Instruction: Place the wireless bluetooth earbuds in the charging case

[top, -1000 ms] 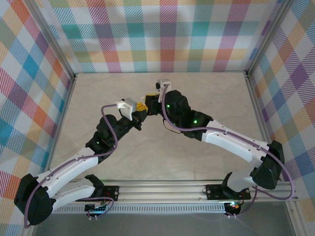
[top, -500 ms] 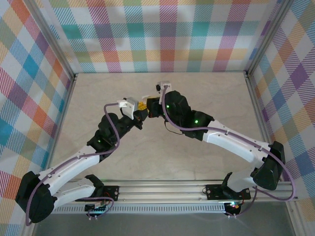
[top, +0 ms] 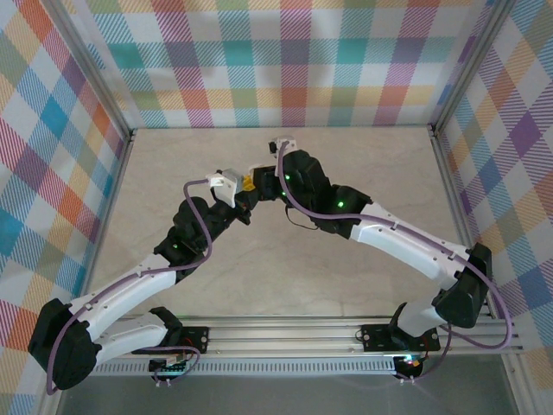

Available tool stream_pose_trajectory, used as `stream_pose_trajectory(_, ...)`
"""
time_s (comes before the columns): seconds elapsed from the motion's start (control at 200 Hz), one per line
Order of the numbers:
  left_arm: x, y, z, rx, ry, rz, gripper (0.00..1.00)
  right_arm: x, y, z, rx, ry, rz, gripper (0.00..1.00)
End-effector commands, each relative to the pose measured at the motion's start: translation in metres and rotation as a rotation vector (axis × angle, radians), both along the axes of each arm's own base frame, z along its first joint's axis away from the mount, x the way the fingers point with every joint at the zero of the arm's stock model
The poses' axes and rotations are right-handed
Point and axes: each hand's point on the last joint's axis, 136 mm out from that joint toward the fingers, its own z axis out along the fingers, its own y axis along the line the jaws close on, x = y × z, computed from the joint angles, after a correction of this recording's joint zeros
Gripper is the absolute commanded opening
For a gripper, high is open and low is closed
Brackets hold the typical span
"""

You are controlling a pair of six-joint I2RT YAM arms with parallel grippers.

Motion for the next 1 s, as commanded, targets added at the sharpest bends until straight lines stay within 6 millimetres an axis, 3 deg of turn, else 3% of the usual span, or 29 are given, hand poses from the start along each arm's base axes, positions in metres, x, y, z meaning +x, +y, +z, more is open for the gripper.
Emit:
stream_pose_trajectory(0.0, -0.008, 0.000, 0.046, -0.090, -0.131, -0.025, 0.00, -0.026, 0.021, -0.018, -0.032, 0.089, 0.138, 0.19)
stream_pose_trajectory(0.095, -0.010, -0.001, 0.046, -0.090, -0.130, -0.038, 0.00, -0.028, 0.020, -0.017, -0.030, 0.097, 0.142, 0.28)
stream_pose_trajectory(0.395, -0.013, -0.002, 0.041, -0.090, -0.114, -0.053, 0.00, -0.037, 0.016, 0.007, 0.011, 0.067, 0.180, 0.36)
stream_pose_trajectory(0.555, -0.016, -0.006, 0.039, -0.095, -0.101, -0.088, 0.00, -0.041, 0.012, 0.021, 0.001, 0.058, 0.207, 0.30)
stream_pose_trajectory(0.78, -0.024, -0.014, 0.034, -0.103, -0.082, -0.157, 0.00, -0.045, -0.001, 0.031, 0.019, 0.086, 0.242, 0.33)
stream_pose_trajectory(0.995, -0.032, -0.019, 0.030, -0.090, -0.064, -0.230, 0.00, -0.062, -0.006, 0.053, 0.075, 0.106, 0.375, 0.34)
